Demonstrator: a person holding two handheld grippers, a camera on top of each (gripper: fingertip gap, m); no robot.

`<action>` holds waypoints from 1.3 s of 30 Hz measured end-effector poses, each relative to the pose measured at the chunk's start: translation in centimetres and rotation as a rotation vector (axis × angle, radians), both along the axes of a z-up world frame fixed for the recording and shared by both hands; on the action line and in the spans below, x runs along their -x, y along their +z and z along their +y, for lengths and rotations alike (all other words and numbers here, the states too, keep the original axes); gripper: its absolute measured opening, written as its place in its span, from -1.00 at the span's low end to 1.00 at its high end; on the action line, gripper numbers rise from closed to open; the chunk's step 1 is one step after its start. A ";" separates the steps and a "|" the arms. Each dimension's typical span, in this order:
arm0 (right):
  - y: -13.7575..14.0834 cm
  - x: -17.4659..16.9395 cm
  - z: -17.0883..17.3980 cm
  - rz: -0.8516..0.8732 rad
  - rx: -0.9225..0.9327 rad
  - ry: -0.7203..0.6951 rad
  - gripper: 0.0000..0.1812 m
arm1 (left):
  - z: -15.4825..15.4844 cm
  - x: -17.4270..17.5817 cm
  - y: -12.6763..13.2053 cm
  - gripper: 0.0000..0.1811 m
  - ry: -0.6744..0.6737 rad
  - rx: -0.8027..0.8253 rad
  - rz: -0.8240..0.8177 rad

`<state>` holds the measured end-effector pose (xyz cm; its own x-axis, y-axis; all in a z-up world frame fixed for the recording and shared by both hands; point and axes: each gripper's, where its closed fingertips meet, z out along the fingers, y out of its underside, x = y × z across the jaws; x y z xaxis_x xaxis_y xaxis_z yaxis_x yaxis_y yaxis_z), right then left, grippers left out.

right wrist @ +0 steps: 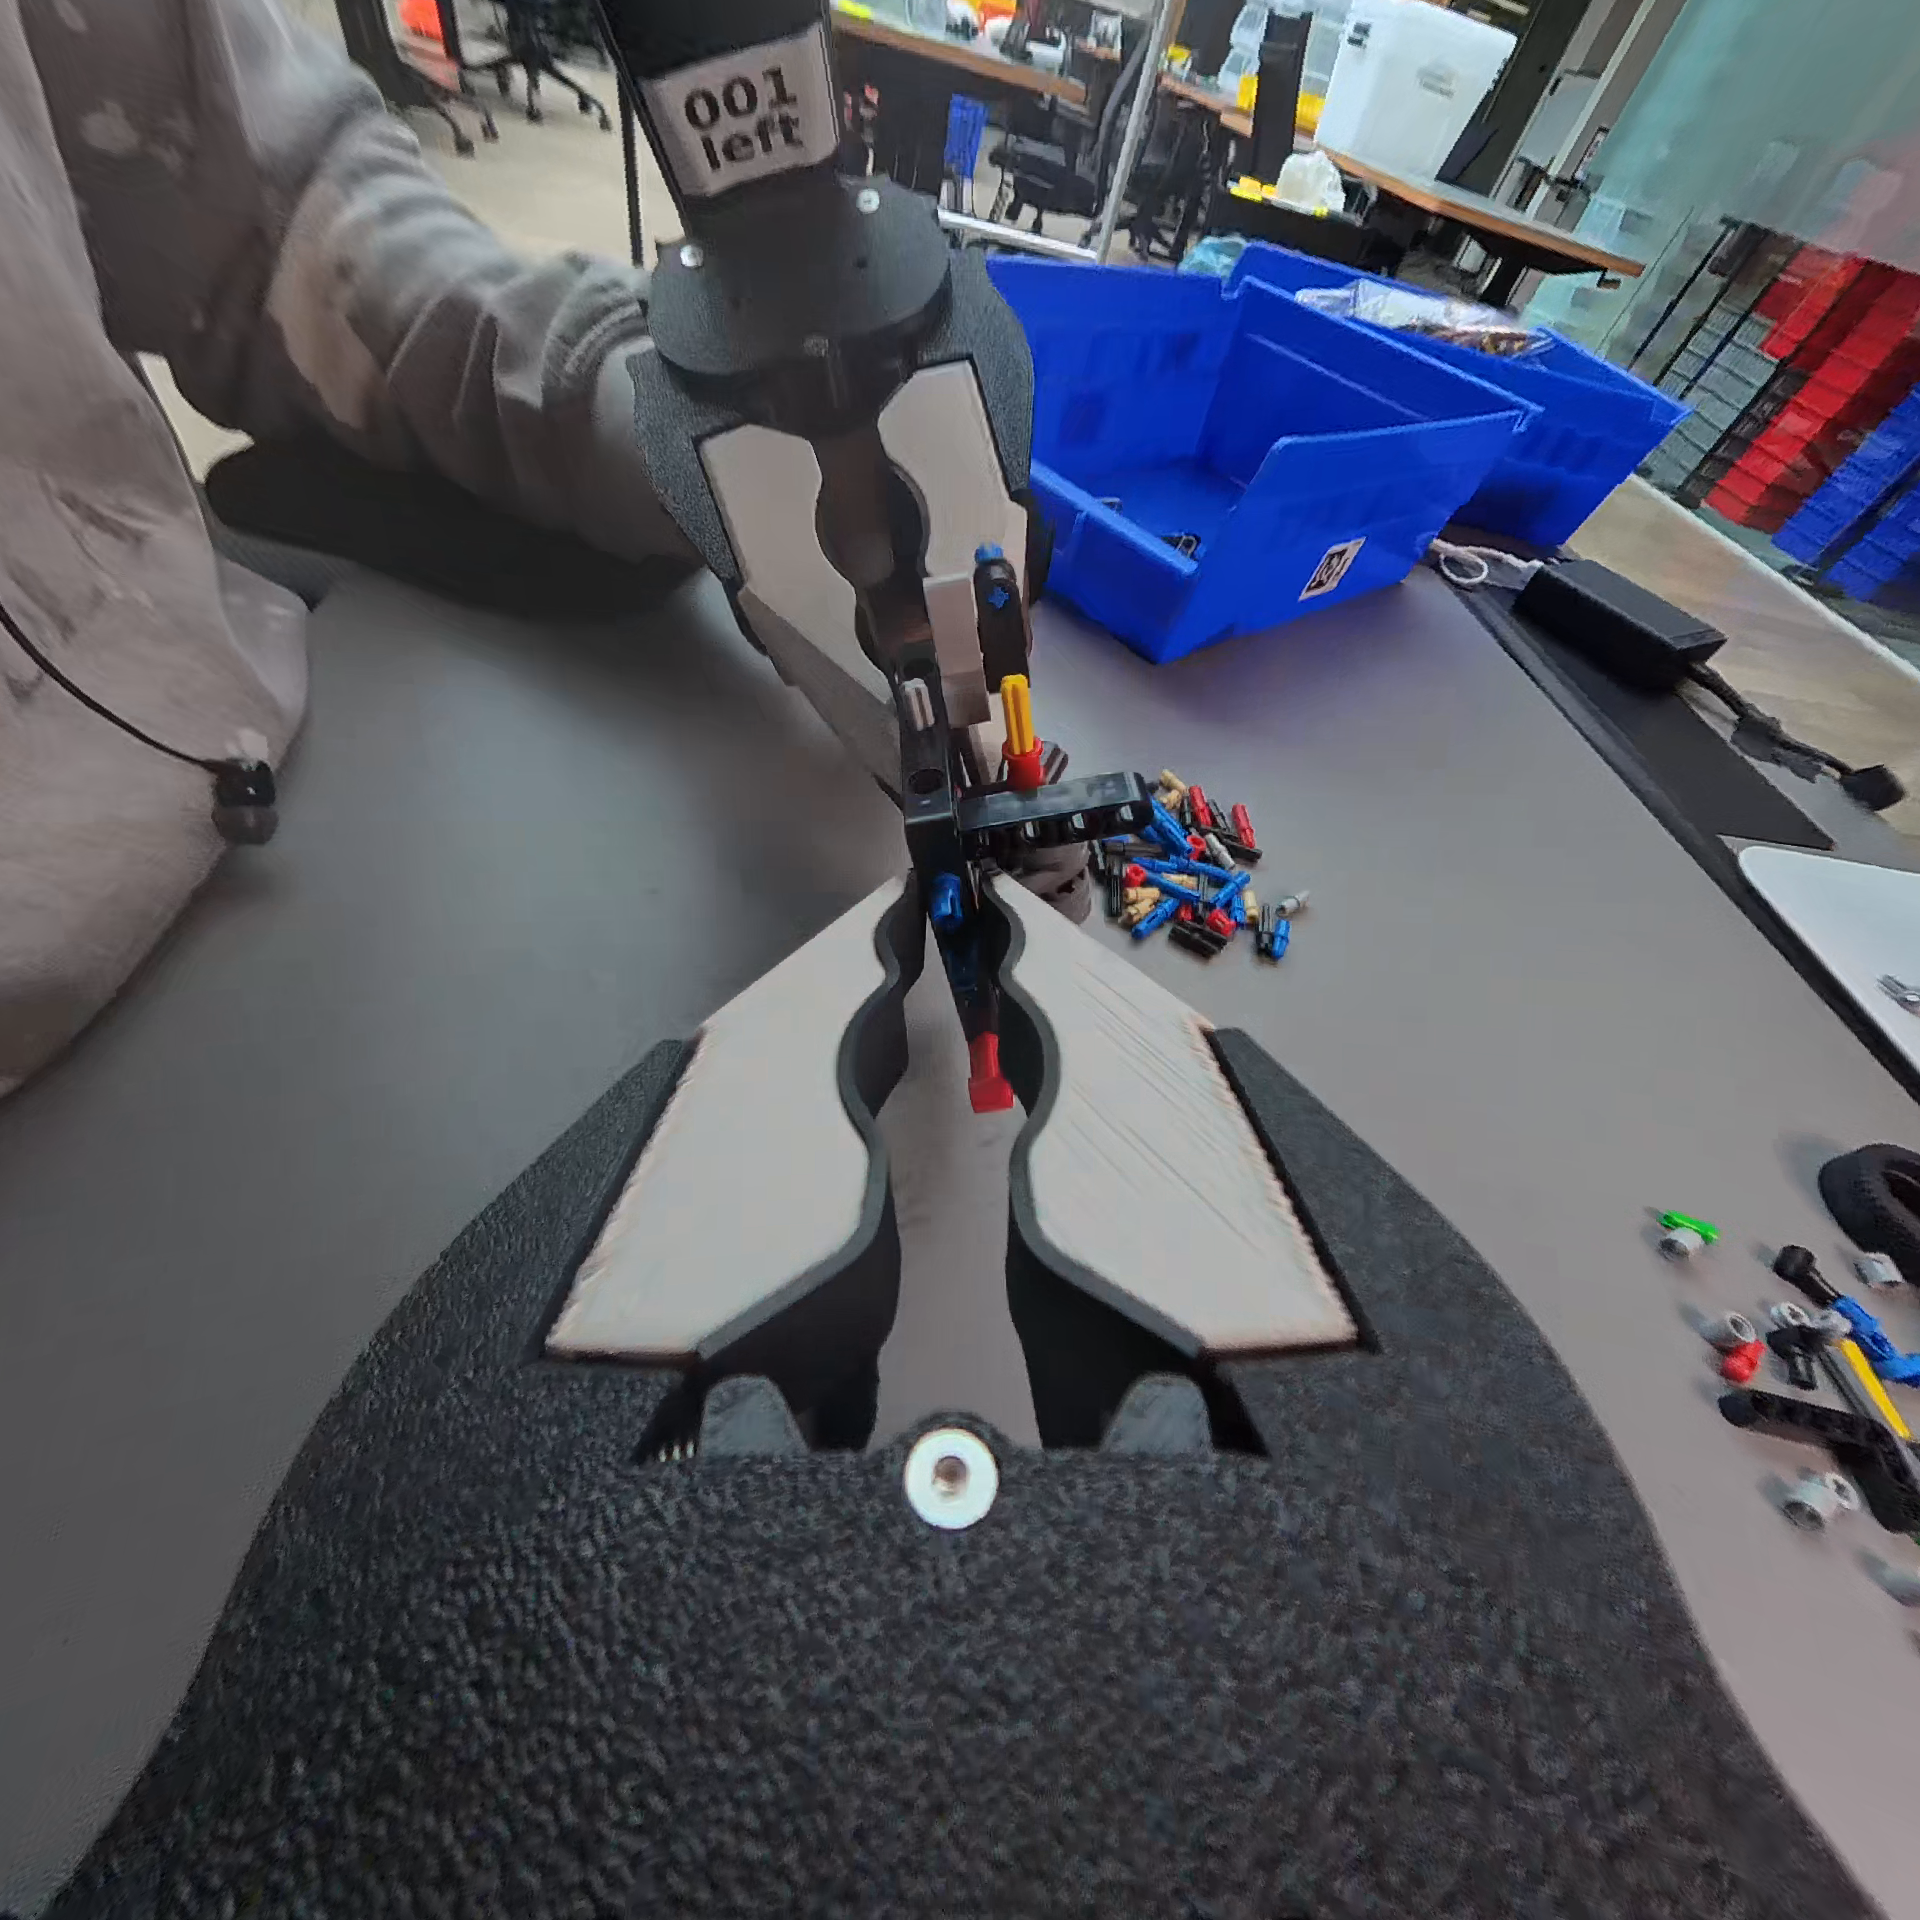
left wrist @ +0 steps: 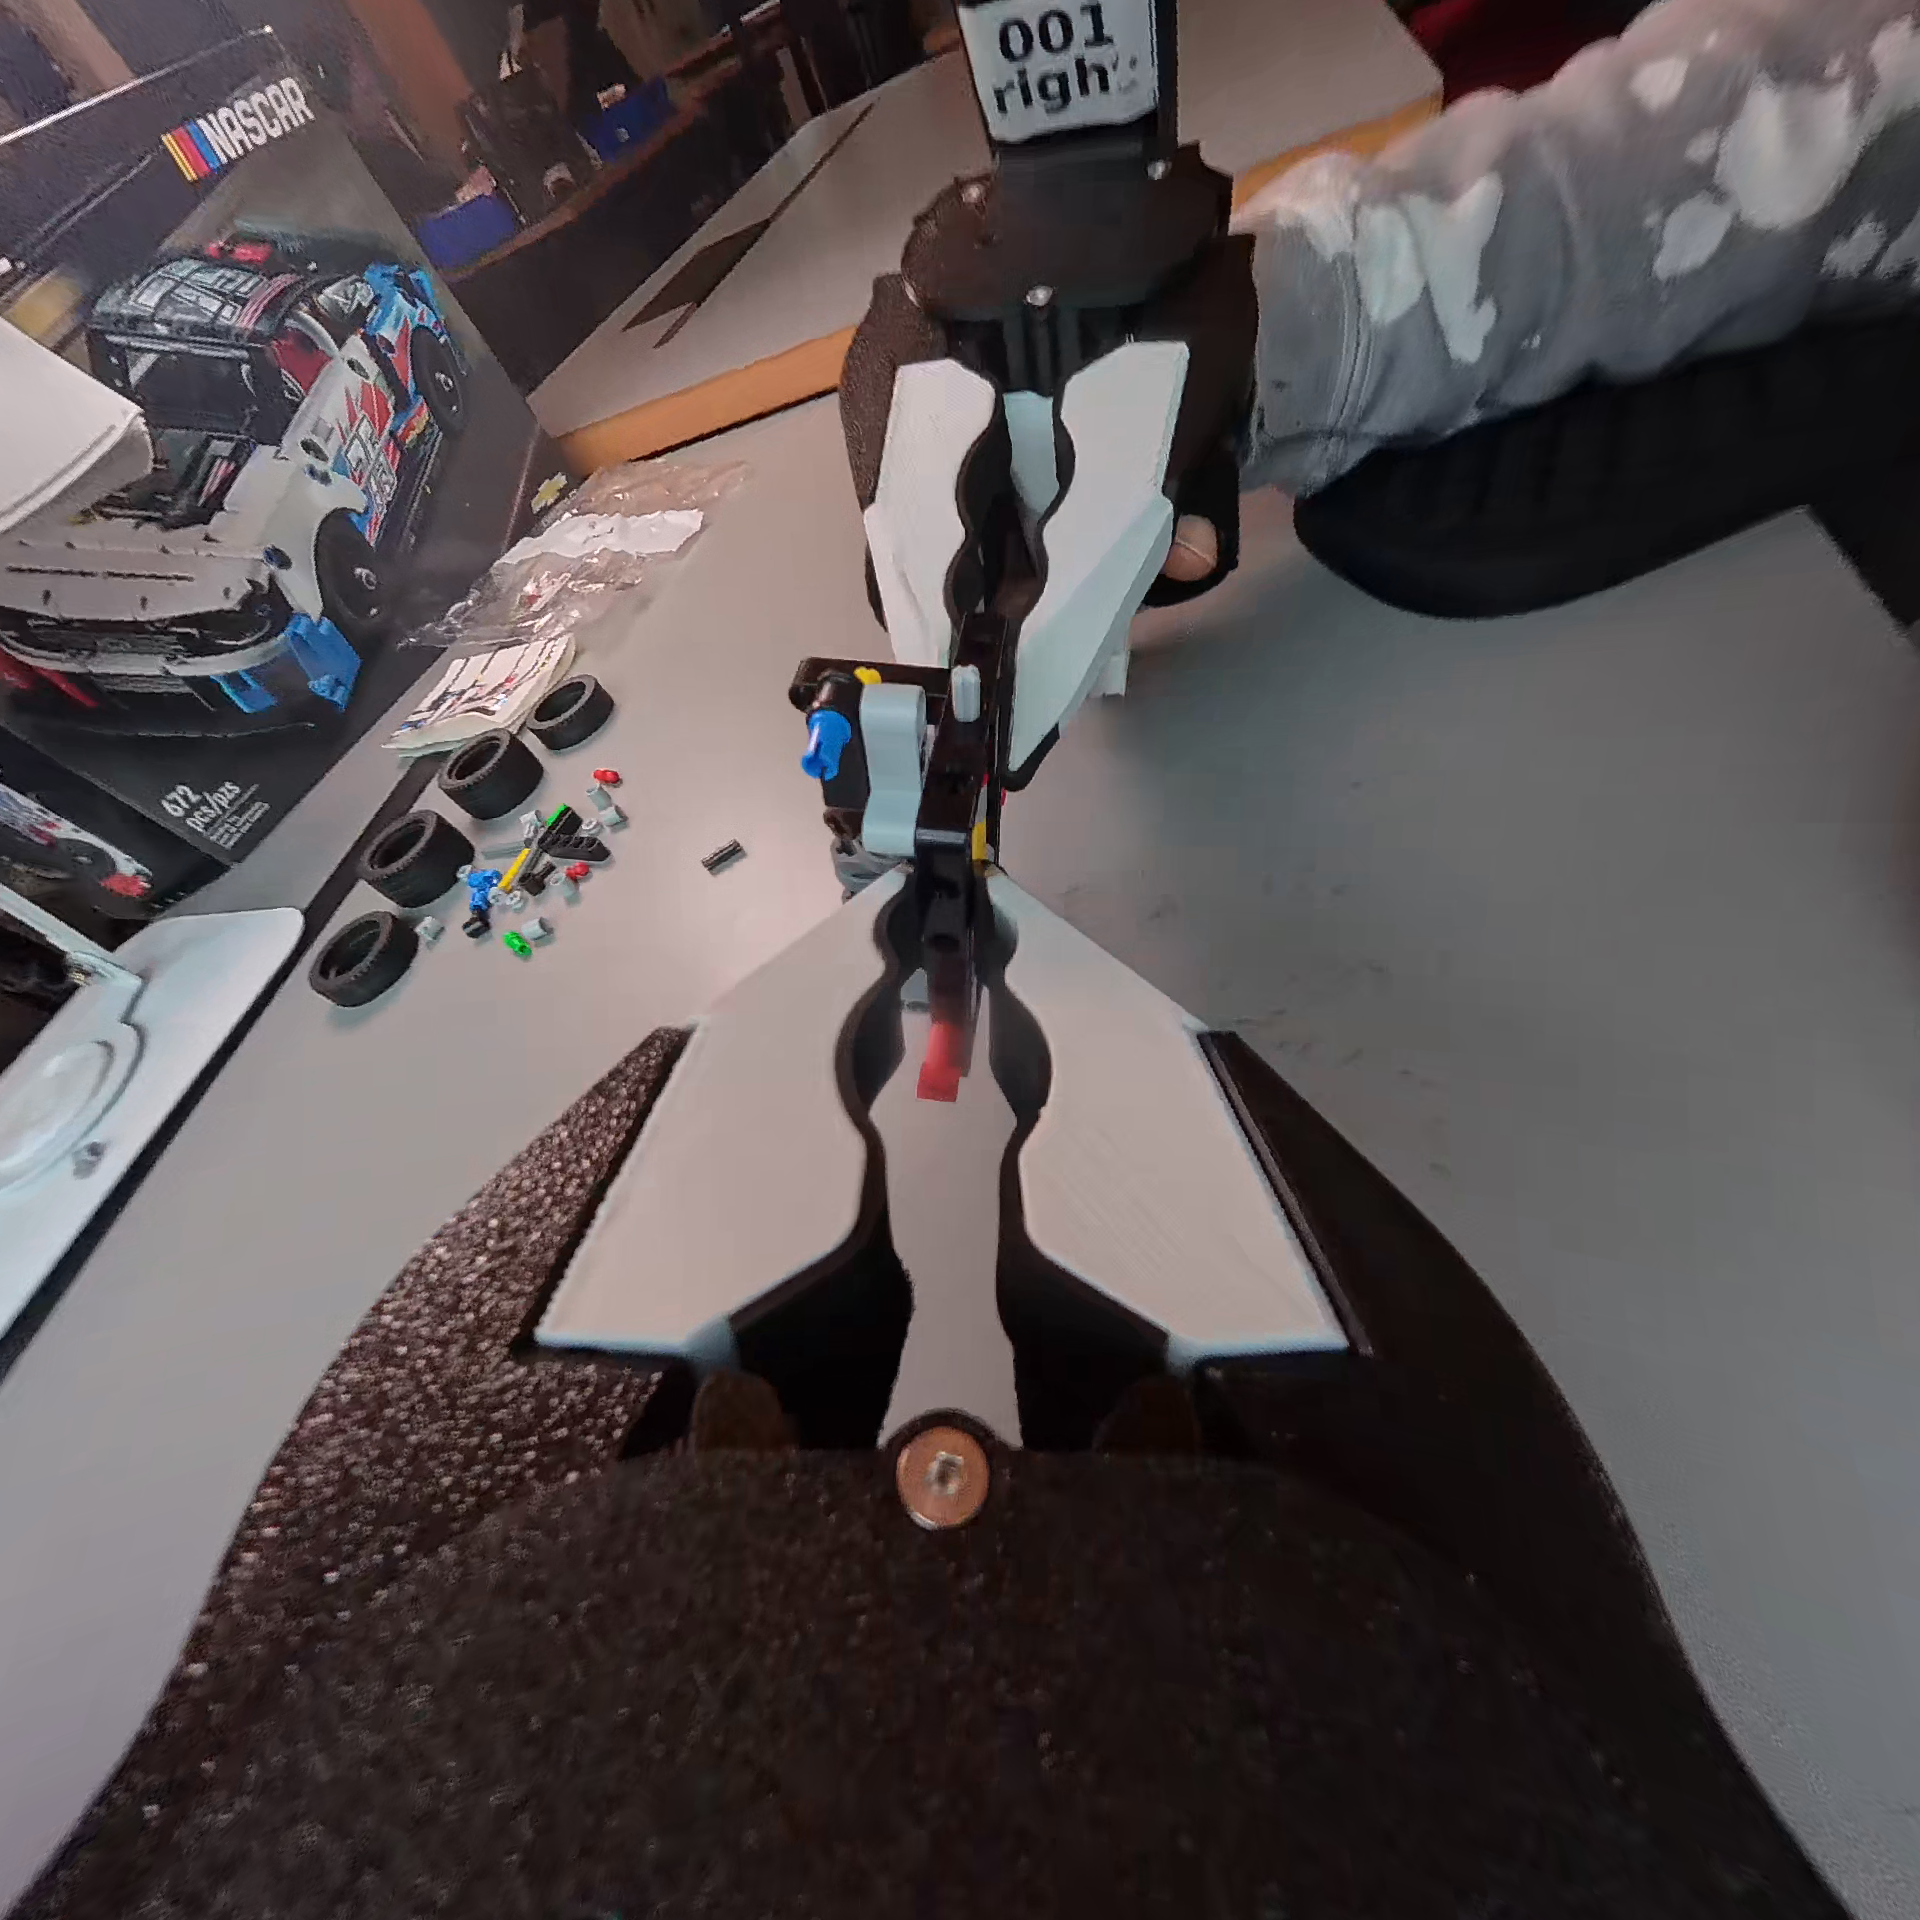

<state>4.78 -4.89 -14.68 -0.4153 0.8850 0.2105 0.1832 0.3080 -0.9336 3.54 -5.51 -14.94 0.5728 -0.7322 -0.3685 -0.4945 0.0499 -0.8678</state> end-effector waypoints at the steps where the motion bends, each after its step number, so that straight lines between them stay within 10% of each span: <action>1: -0.8 0.0 0.1 -0.029 -0.045 -0.007 -0.89 | 0.0 0.0 -0.6 -0.90 0.000 -0.029 0.066; 6: -2.7 -0.4 0.2 -0.104 -0.108 0.000 -0.85 | -0.2 0.0 -3.0 -0.91 -0.013 -0.073 0.242; 39: -0.8 -1.6 -0.3 -0.059 -0.079 0.042 -0.96 | -0.9 0.1 -2.2 -0.90 -0.073 0.121 0.011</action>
<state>6.37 -5.22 -15.45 -0.4658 0.8480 0.2528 0.2223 0.3886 -0.8942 3.45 -6.41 -17.18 0.5124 -0.8113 -0.2813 -0.5031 -0.0182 -0.8640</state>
